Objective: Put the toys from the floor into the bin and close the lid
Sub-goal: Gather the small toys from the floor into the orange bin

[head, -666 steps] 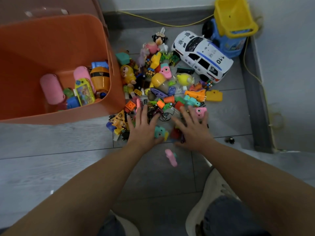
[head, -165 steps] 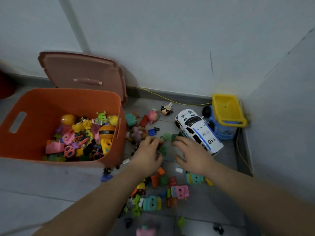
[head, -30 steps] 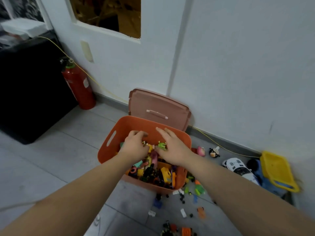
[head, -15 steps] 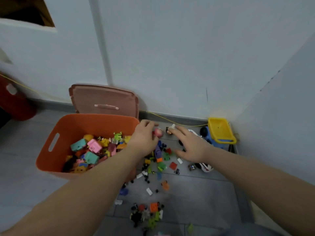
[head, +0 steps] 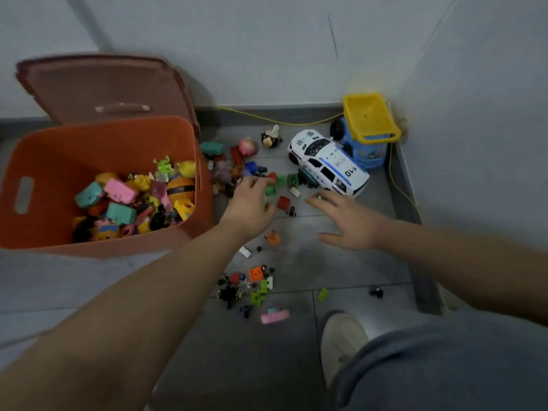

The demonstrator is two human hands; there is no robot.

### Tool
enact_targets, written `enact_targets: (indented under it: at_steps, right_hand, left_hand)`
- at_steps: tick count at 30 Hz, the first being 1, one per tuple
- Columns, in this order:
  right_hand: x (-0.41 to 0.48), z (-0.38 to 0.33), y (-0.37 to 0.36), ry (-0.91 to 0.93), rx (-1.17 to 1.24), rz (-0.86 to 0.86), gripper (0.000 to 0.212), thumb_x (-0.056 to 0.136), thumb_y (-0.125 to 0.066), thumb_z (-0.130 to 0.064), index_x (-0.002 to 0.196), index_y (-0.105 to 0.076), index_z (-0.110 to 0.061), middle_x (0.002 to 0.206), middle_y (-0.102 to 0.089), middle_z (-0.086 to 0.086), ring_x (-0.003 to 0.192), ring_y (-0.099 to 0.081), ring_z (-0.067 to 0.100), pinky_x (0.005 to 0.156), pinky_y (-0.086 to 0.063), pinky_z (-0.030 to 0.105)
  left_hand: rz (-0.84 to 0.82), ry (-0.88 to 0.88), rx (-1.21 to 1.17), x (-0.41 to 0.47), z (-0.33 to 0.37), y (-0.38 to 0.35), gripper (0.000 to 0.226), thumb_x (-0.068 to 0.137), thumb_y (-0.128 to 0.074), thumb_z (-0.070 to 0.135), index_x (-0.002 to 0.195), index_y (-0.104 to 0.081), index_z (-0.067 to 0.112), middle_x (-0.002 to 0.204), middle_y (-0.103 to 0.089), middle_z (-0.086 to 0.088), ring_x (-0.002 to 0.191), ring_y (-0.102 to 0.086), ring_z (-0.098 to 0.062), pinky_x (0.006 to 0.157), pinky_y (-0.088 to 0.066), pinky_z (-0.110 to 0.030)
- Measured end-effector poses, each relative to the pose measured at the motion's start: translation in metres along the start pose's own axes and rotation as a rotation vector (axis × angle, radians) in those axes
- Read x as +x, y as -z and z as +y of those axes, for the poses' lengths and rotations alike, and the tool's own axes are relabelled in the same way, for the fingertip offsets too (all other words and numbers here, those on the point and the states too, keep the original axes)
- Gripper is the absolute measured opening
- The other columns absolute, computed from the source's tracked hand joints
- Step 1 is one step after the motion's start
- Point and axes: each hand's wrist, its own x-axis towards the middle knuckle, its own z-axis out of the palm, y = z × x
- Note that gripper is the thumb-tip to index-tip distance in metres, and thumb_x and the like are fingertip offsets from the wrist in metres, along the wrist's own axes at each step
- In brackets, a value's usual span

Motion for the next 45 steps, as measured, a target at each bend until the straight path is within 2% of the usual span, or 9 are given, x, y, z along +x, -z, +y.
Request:
enact_targets:
  at_steps: [9,15,19,23,30,37,40,42,45]
  right_hand:
    - [-0.035,0.023,-0.075,-0.143,0.128,-0.110,0.090,0.087,-0.070,-0.047,0.157,-0.017,-0.031,0.161,-0.018,0.018,0.146,-0.025,0.038,0.117,-0.031,0.046]
    - [-0.057,0.037,-0.094,-0.216,-0.025,-0.280,0.058,0.087,-0.069,-0.046,0.131,-0.046,-0.018,0.130,-0.043,0.013,0.108,-0.056,0.033,0.084,-0.045,0.037]
    - [-0.078,0.048,-0.112,-0.219,-0.122,-0.447,0.076,0.084,-0.070,-0.052,0.141,-0.036,-0.014,0.136,-0.040,0.016,0.113,-0.055,0.034,0.080,-0.044,0.035]
    - [-0.092,0.052,-0.128,-0.236,-0.063,-0.510,0.056,0.092,-0.065,-0.030,0.137,-0.036,-0.012,0.134,-0.041,0.017,0.109,-0.055,0.032,0.076,-0.037,0.032]
    - [-0.080,0.043,-0.135,-0.154,0.028,-0.346,0.025,0.093,-0.053,-0.014,0.118,-0.050,-0.016,0.121,-0.050,0.010,0.097,-0.055,0.028,0.077,-0.045,0.037]
    - [-0.062,0.003,-0.140,0.117,0.187,-0.092,0.050,0.087,-0.069,-0.018,0.134,-0.055,-0.010,0.131,-0.051,0.016,0.108,-0.057,0.031,0.089,-0.050,0.039]
    - [-0.058,0.000,-0.144,0.160,0.207,0.009,0.044,0.083,-0.072,-0.023,0.124,-0.060,-0.011,0.123,-0.054,0.013,0.096,-0.060,0.029,0.080,-0.053,0.038]
    - [-0.058,0.000,-0.146,0.222,0.139,-0.006,0.025,0.087,-0.067,-0.032,0.105,-0.063,-0.016,0.106,-0.056,0.007,0.080,-0.058,0.025,0.068,-0.053,0.039]
    - [-0.061,-0.001,-0.147,0.220,0.059,-0.301,0.022,0.095,-0.052,-0.042,0.094,-0.062,-0.023,0.091,-0.062,0.000,0.075,-0.060,0.019,0.068,-0.053,0.038]
  left_hand:
    - [-0.150,0.067,0.040,-0.014,-0.007,-0.058,0.051,0.095,-0.056,0.024,0.144,-0.042,0.019,0.145,-0.035,-0.010,0.110,-0.053,-0.031,0.093,-0.047,-0.041]
    - [-0.293,0.028,0.111,-0.019,-0.010,-0.083,0.055,0.092,-0.057,0.032,0.144,-0.041,0.027,0.147,-0.031,-0.007,0.127,-0.042,-0.029,0.094,-0.043,-0.037]
    - [-0.540,-0.162,0.252,-0.024,-0.016,-0.094,0.083,0.079,-0.071,0.057,0.149,-0.031,0.036,0.159,-0.010,-0.006,0.144,-0.021,-0.034,0.112,-0.035,-0.050]
    - [-0.750,-0.341,0.559,-0.031,-0.022,-0.103,0.113,0.059,-0.065,0.084,0.153,-0.014,0.045,0.163,0.016,-0.001,0.150,0.011,-0.031,0.117,-0.013,-0.062]
    - [-0.769,-0.376,0.680,-0.055,-0.039,-0.111,0.124,0.053,-0.054,0.093,0.154,0.000,0.045,0.161,0.029,-0.004,0.145,0.032,-0.033,0.110,0.002,-0.073]
    - [-0.821,-0.359,0.768,-0.068,-0.044,-0.119,0.126,0.054,-0.054,0.092,0.154,0.007,0.045,0.155,0.041,-0.005,0.140,0.040,-0.035,0.099,0.008,-0.083]
    - [-0.802,-0.324,0.724,-0.071,-0.044,-0.123,0.111,0.065,-0.052,0.085,0.153,0.001,0.045,0.156,0.039,-0.005,0.140,0.040,-0.036,0.096,0.007,-0.086]
    - [-0.747,-0.321,0.690,-0.067,-0.043,-0.124,0.095,0.076,-0.048,0.076,0.154,-0.005,0.044,0.159,0.032,-0.005,0.142,0.036,-0.036,0.098,0.003,-0.085]
    - [-0.610,-0.233,0.667,-0.058,-0.039,-0.124,0.073,0.091,-0.043,0.059,0.154,-0.015,0.038,0.162,0.022,-0.005,0.148,0.023,-0.035,0.103,-0.008,-0.083]
